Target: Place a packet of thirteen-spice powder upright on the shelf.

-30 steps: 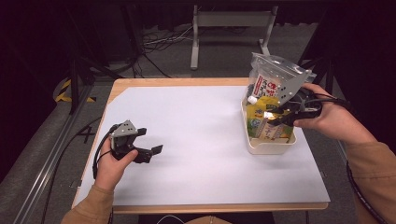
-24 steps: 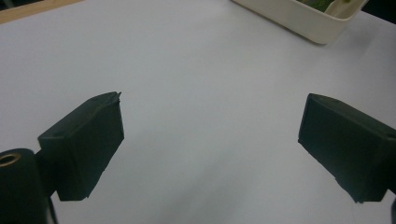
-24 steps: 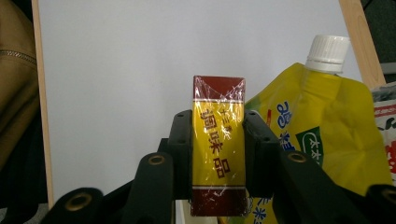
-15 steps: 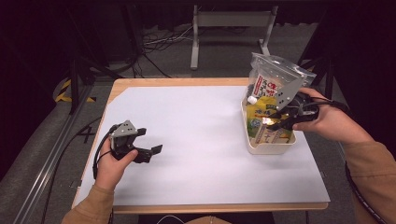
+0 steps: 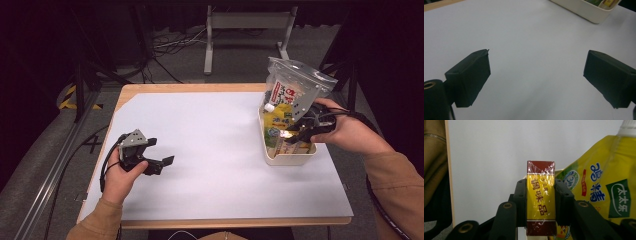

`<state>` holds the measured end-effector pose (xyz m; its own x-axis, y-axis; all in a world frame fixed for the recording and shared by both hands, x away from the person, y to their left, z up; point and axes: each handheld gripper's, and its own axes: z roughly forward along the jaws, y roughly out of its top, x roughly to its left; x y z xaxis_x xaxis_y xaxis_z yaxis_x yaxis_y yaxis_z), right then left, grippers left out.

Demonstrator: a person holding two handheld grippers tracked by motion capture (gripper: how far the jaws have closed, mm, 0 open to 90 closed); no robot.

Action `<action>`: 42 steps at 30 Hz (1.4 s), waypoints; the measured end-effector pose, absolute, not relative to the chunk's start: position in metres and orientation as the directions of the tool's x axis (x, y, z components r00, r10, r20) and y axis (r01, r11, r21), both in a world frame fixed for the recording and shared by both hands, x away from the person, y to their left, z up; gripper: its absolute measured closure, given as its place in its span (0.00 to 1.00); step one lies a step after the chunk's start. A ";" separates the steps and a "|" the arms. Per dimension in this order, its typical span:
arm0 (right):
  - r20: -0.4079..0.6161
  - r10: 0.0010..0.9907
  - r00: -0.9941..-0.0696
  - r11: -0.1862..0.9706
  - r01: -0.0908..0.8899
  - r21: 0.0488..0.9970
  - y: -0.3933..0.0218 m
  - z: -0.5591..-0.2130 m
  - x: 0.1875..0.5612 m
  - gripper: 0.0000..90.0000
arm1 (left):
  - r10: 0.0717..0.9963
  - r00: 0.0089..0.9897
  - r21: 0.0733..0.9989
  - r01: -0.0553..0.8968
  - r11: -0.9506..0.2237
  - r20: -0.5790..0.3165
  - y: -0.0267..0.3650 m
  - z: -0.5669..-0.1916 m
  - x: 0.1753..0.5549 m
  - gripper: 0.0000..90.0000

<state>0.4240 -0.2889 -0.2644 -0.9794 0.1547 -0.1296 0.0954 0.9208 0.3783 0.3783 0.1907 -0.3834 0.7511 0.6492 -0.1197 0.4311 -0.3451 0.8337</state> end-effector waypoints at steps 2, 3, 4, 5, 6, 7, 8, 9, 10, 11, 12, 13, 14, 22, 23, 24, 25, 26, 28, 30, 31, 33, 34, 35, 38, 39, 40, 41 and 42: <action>-0.132 0.168 -0.977 0.923 0.109 0.369 -0.289 -0.268 0.424 0.76 | 0.647 0.753 0.829 0.436 -0.350 -0.123 0.190 -0.384 0.379 0.08; -0.129 0.172 -0.977 0.923 0.114 0.366 -0.290 -0.270 0.424 0.76 | 0.648 0.751 0.827 0.441 -0.350 -0.126 0.190 -0.384 0.378 0.08; -0.133 0.170 -0.977 0.927 0.112 0.359 -0.290 -0.271 0.424 0.76 | 0.649 0.750 0.826 0.442 -0.349 -0.127 0.189 -0.384 0.378 0.08; -0.131 0.171 -0.977 0.928 0.115 0.355 -0.290 -0.272 0.424 0.76 | 0.646 0.752 0.827 0.440 -0.350 -0.127 0.189 -0.384 0.378 0.08; -0.133 0.169 -0.977 0.929 0.113 0.351 -0.291 -0.274 0.424 0.76 | 0.645 0.753 0.826 0.441 -0.351 -0.128 0.189 -0.385 0.379 0.08; -0.131 0.167 -0.977 0.932 0.113 0.344 -0.291 -0.275 0.424 0.76 | 0.645 0.753 0.825 0.442 -0.353 -0.127 0.189 -0.385 0.379 0.08; -0.131 0.167 -0.977 0.934 0.114 0.338 -0.292 -0.276 0.424 0.76 | 0.647 0.752 0.823 0.444 -0.354 -0.127 0.189 -0.385 0.379 0.08; -0.132 0.173 -0.976 0.936 0.121 0.332 -0.292 -0.278 0.424 0.76 | 0.647 0.751 0.822 0.445 -0.355 -0.127 0.189 -0.385 0.379 0.08; -0.135 0.175 -0.975 0.936 0.123 0.331 -0.292 -0.279 0.424 0.75 | 0.648 0.751 0.822 0.446 -0.355 -0.128 0.189 -0.385 0.379 0.08; -0.134 0.177 -0.975 0.937 0.126 0.326 -0.292 -0.280 0.424 0.75 | 0.648 0.751 0.821 0.446 -0.356 -0.128 0.189 -0.385 0.379 0.08; -0.134 0.175 -0.975 0.937 0.123 0.327 -0.292 -0.281 0.424 0.75 | 0.647 0.752 0.821 0.445 -0.358 -0.126 0.189 -0.385 0.379 0.08; -0.136 0.173 -0.976 0.938 0.121 0.324 -0.292 -0.282 0.424 0.75 | 0.648 0.751 0.819 0.449 -0.356 -0.130 0.189 -0.386 0.379 0.08; -0.136 0.172 -0.976 0.939 0.121 0.322 -0.292 -0.283 0.424 0.75 | 0.649 0.751 0.819 0.446 -0.361 -0.123 0.189 -0.385 0.379 0.07; -0.131 0.184 -0.974 0.944 0.137 0.300 -0.293 -0.288 0.423 0.75 | 0.649 0.749 0.816 0.455 -0.356 -0.135 0.188 -0.385 0.378 0.07; -0.131 0.184 -0.974 0.944 0.137 0.300 -0.293 -0.288 0.423 0.75 | 0.649 0.749 0.816 0.455 -0.356 -0.135 0.188 -0.385 0.378 0.07; -0.133 0.186 -0.974 0.944 0.140 0.298 -0.293 -0.288 0.423 0.75 | 0.648 0.750 0.817 0.454 -0.356 -0.134 0.188 -0.385 0.378 0.07; -0.133 0.180 -0.975 0.947 0.135 0.292 -0.293 -0.289 0.423 0.75 | 0.648 0.750 0.817 0.454 -0.356 -0.134 0.188 -0.385 0.378 0.07; -0.133 0.184 -0.974 0.947 0.139 0.290 -0.293 -0.290 0.423 0.75 | 0.647 0.750 0.816 0.455 -0.357 -0.135 0.188 -0.385 0.378 0.07; -0.134 0.183 -0.974 0.948 0.138 0.286 -0.294 -0.291 0.423 0.75 | 0.644 0.753 0.815 0.452 -0.362 -0.131 0.188 -0.385 0.378 0.07; -0.132 0.183 -0.974 0.950 0.141 0.277 -0.295 -0.293 0.424 0.75 | 0.644 0.753 0.814 0.454 -0.362 -0.134 0.188 -0.386 0.378 0.07; -0.132 0.183 -0.974 0.951 0.141 0.274 -0.295 -0.294 0.424 0.75 | 0.645 0.753 0.815 0.454 -0.361 -0.133 0.188 -0.386 0.378 0.07; -0.132 0.188 -0.973 0.952 0.148 0.267 -0.295 -0.295 0.424 0.75 | 0.645 0.753 0.815 0.454 -0.361 -0.133 0.188 -0.386 0.378 0.07; -0.131 0.188 -0.973 0.953 0.148 0.263 -0.296 -0.296 0.424 0.74 | 0.645 0.753 0.815 0.453 -0.362 -0.133 0.188 -0.386 0.378 0.07; -0.133 0.192 -0.972 0.954 0.153 0.259 -0.296 -0.296 0.424 0.74 | 0.645 0.753 0.814 0.453 -0.363 -0.132 0.188 -0.386 0.378 0.07; -0.126 0.196 -0.972 0.954 0.160 0.254 -0.298 -0.299 0.424 0.74 | 0.644 0.753 0.813 0.454 -0.365 -0.132 0.187 -0.386 0.378 0.07; -0.125 0.198 -0.972 0.954 0.162 0.254 -0.298 -0.300 0.424 0.74 | 0.644 0.754 0.813 0.454 -0.365 -0.131 0.187 -0.386 0.379 0.07; -0.124 0.201 -0.972 0.953 0.164 0.254 -0.299 -0.301 0.424 0.73 | 0.645 0.753 0.812 0.456 -0.365 -0.133 0.187 -0.386 0.378 0.07; -0.123 0.204 -0.971 0.953 0.168 0.254 -0.299 -0.301 0.424 0.72 | 0.645 0.752 0.813 0.455 -0.364 -0.133 0.187 -0.386 0.379 0.07; -0.124 0.204 -0.971 0.953 0.168 0.253 -0.299 -0.301 0.424 0.72 | 0.645 0.753 0.813 0.455 -0.364 -0.132 0.187 -0.387 0.379 0.07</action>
<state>0.4240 -0.2994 -0.3013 -0.9710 0.2044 -0.1238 0.1683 0.9527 0.2529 0.3787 0.1867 -0.3865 0.7526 0.6450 -0.1321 0.4549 -0.3644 0.8126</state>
